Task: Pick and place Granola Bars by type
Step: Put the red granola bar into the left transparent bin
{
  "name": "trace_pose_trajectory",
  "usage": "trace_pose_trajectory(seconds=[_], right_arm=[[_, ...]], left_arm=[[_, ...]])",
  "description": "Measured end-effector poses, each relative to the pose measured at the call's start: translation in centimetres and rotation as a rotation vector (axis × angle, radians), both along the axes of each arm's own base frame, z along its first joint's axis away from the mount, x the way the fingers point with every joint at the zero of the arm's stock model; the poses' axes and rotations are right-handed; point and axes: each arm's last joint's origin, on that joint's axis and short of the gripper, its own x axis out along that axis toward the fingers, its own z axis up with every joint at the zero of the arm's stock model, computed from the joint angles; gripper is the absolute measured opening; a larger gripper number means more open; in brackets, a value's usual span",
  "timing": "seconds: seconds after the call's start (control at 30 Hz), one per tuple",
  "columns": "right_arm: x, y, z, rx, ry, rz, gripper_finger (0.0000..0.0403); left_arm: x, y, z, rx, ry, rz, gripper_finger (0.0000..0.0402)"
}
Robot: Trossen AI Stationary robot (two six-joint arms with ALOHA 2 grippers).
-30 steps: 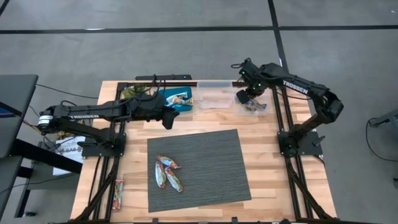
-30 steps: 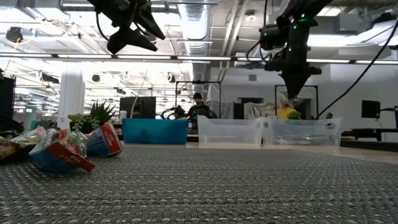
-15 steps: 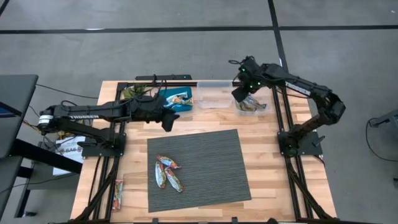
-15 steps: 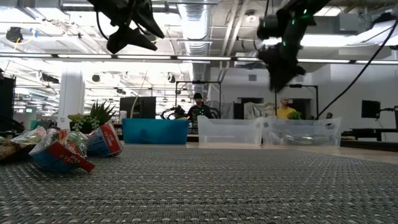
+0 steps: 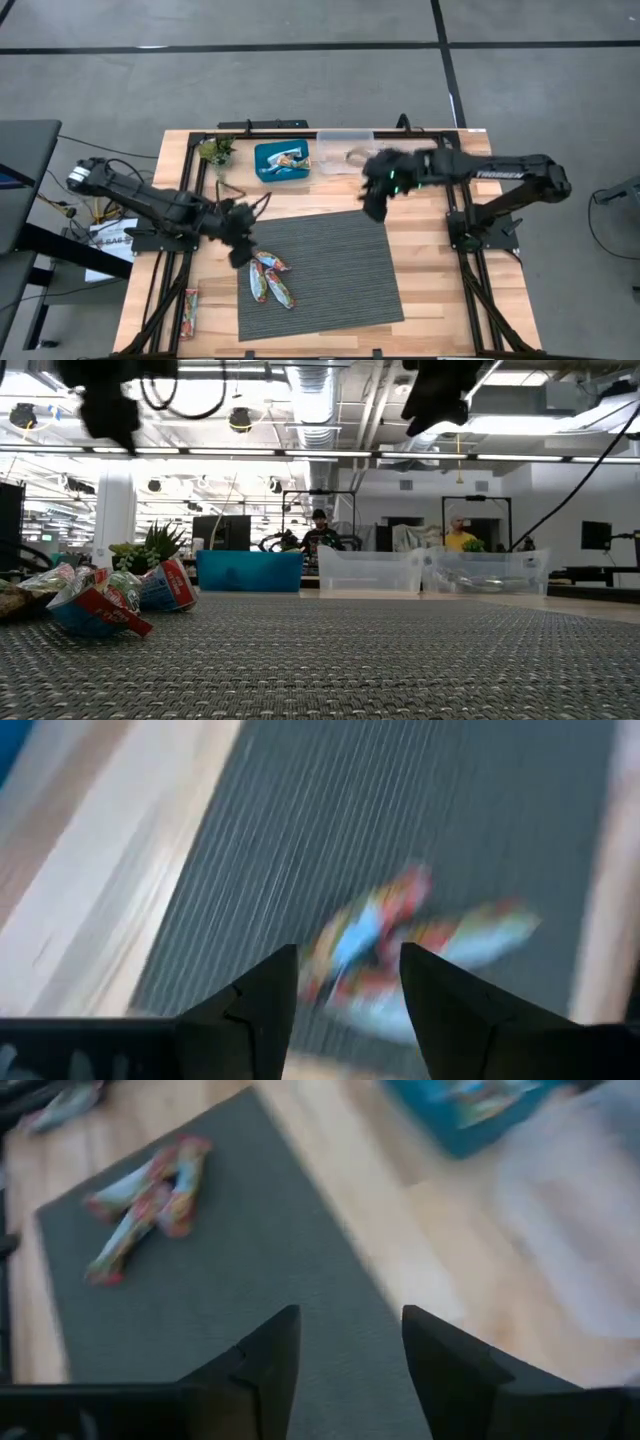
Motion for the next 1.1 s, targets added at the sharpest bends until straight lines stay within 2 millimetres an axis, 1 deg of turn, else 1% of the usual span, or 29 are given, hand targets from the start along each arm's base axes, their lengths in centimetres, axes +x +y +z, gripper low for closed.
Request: trace_pose_trajectory(seconds=[0.13, 0.2, 0.27, 0.37, 0.43, 0.53, 0.6, 0.7, 0.8, 0.9, 1.03, 1.1], right_arm=[[1.6, 4.0, -1.2, 0.045, 0.001, 0.056, 0.016], [2.4, 5.7, -1.8, 0.085, -0.007, 0.063, 0.0156], [3.0, 7.3, -2.5, 0.128, -0.005, 0.053, 0.0153], [3.5, 9.3, -3.6, 0.149, 0.016, 0.026, 0.0149], [3.6, 10.2, -4.0, 0.148, 0.012, 0.01, 0.0146], [3.6, 11.1, -4.5, 0.141, 0.038, 0.015, 0.0142], [3.6, 11.4, -4.7, 0.134, 0.04, 0.024, 0.0141], [3.5, 11.9, -4.5, 0.084, 0.02, 0.082, 0.0138], [3.2, 12.4, -4.2, 0.031, 0.006, 0.149, 0.0137], [3.2, 12.4, -4.0, 0.001, -0.002, 0.192, 0.0137], [3.0, 12.4, -3.8, -0.01, -0.008, 0.216, 0.0138], [3.0, 12.5, -3.9, -0.012, -0.005, 0.231, 0.0138]], left_arm=[[-1.2, -1.3, -1.1, 0.032, 0.156, -0.095, 0.0169], [-1.4, -2.0, -1.5, -0.001, 0.208, -0.094, 0.0169], [-1.8, -2.8, -1.8, -0.046, 0.246, -0.015, 0.0169], [-3.1, -4.0, -1.9, -0.126, 0.299, 0.198, 0.0169], [-3.9, -5.0, -1.9, -0.19, 0.311, 0.327, 0.0169], [-5.3, -6.9, -1.9, -0.28, 0.317, 0.437, 0.0169], [-6.2, -8.3, -2.1, -0.331, 0.333, 0.499, 0.0169], [-7.3, -10.1, -2.7, -0.385, 0.406, 0.606, 0.0169], [-8.0, -12.1, -3.8, -0.416, 0.52, 0.665, 0.0169], [-7.6, -13.7, -5.0, -0.436, 0.632, 0.666, 0.0169], [-6.6, -14.6, -6.7, -0.387, 0.708, 0.711, 0.0169], [-6.2, -14.9, -7.1, -0.373, 0.718, 0.726, 0.0169]])
